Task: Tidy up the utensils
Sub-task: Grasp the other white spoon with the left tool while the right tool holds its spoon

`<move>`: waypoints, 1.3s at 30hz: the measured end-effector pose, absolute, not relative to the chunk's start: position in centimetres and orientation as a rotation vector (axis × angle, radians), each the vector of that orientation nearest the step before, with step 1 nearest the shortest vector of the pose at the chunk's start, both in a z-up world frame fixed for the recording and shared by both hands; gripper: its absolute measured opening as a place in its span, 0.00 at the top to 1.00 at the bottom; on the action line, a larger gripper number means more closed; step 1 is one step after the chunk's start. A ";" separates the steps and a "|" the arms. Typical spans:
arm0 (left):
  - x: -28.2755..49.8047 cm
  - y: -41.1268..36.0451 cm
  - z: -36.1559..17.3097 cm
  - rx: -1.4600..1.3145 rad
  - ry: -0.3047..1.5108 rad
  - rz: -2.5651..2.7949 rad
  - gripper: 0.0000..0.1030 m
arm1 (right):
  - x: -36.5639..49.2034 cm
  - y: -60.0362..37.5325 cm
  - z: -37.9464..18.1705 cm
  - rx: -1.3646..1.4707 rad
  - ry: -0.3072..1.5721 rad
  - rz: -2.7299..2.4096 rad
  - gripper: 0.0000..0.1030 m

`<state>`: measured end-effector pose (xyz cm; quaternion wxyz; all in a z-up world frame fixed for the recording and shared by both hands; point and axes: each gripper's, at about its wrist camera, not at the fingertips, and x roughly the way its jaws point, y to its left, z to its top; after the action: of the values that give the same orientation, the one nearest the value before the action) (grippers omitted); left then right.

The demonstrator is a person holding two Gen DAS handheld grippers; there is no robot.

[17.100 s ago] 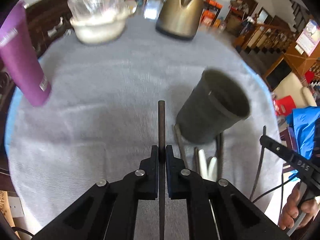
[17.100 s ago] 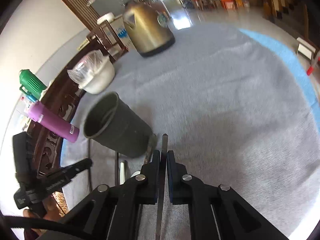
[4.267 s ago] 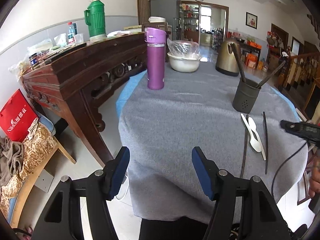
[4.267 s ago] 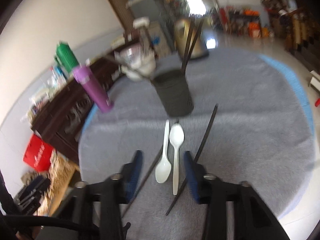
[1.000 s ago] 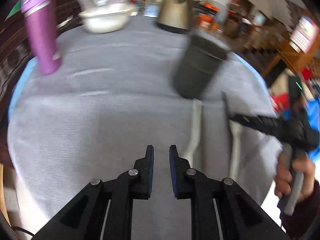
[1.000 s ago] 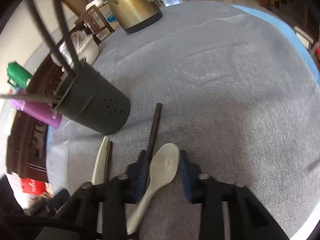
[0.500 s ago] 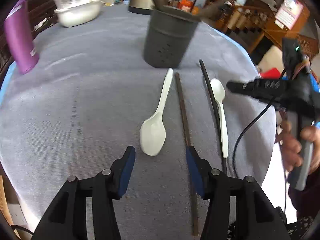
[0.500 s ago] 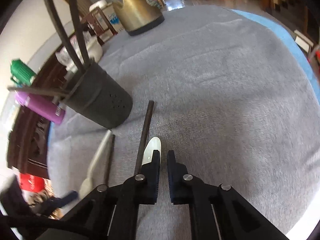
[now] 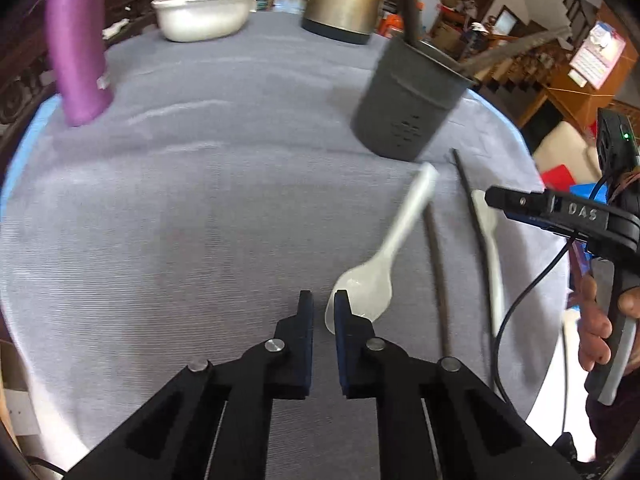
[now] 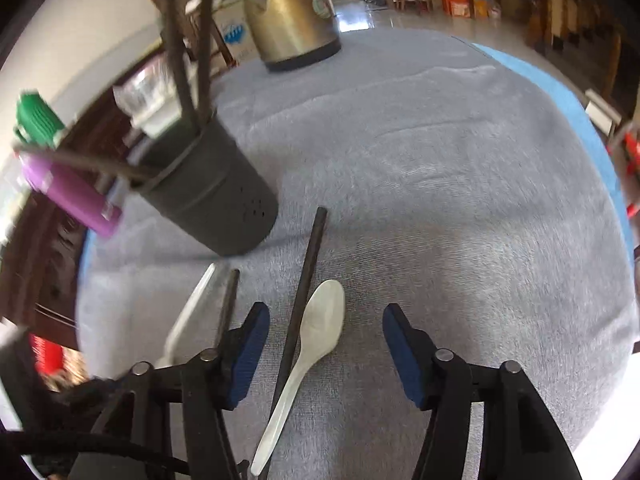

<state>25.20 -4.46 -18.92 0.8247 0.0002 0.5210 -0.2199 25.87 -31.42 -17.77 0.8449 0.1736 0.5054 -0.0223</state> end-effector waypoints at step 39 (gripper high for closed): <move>30.9 -5.4 -18.5 -0.309 1.305 -0.337 0.83 | 20.7 -36.4 -18.5 0.516 1.035 0.020 0.80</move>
<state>30.87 -5.42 -18.51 0.7703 -0.1424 0.6018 -0.1553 20.67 -36.38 -18.49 0.8374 0.2439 0.4890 0.0096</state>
